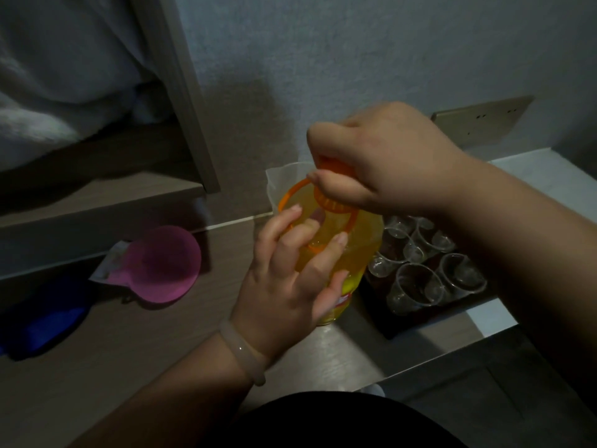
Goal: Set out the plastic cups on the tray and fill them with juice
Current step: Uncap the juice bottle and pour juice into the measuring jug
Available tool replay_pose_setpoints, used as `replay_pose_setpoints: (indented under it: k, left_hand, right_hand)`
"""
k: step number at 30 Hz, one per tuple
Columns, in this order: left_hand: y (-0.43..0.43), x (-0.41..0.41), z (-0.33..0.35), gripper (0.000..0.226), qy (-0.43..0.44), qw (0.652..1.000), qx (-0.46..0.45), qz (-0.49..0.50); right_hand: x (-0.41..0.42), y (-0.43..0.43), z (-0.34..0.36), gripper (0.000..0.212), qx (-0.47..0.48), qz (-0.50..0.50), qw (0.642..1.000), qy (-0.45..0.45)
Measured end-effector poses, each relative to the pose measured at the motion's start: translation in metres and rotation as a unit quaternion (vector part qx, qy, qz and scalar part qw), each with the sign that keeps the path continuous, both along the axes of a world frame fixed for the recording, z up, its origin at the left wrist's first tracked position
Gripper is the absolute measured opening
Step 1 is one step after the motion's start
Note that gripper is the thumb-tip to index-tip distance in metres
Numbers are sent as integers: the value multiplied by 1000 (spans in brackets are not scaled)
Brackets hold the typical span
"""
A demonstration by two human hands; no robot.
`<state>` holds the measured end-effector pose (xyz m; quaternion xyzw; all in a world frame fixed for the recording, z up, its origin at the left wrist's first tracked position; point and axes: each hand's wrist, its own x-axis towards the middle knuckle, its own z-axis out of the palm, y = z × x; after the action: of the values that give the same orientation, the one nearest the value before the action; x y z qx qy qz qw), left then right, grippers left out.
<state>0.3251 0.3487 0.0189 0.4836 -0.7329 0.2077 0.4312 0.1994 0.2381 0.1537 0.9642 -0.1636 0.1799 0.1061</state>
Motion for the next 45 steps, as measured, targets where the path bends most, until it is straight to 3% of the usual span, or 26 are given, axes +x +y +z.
replay_pose_setpoints:
  k: [3,5,8,14,18,21,29,35,37,42,45]
  left_hand:
    - [1,2,-1,48,-11,1000,7,6]
    - [1,4,-1,47,-7,1000,8,3]
    - [0,5,-1,49,0,1000,1,-1]
    - [-2,2,1,53,12,1000,6,1]
    - [-1,2,2,54,6,1000,12,10]
    - [-1,3,1,51,2,1000,12,2]
    - [-1,1,3,53,-4,1000,12,-3]
    - [2,0,2,53,-3,1000,9,6]
    - [3,0,2,51,-2,1000,9,3]
    - [2,0,2,48,-2,1000,7,16]
    - [3,2,2,49,-8,1000,4,23]
  right_hand:
    - [8,10,-3,38,-67,-137,988,-10]
    - [13,16,-6,33,-82,-175,981,-27]
    - [12,10,-11,30,-79,-112,989,-49]
    - [-2,-4,-1,35,-44,49,997,28]
    - [-5,5,-5,47,-63,-57,996,-17]
    - [-2,13,-10,43,-59,-119,990,-48]
    - [-11,6,4,35,-54,5,997,49]
    - [-18,7,8,35,-42,30,994,92]
    - [-18,12,10,38,-34,3,995,90]
    - [0,30,12,41,-88,-187,976,67]
    - [10,34,7,33,-87,-213,973,25]
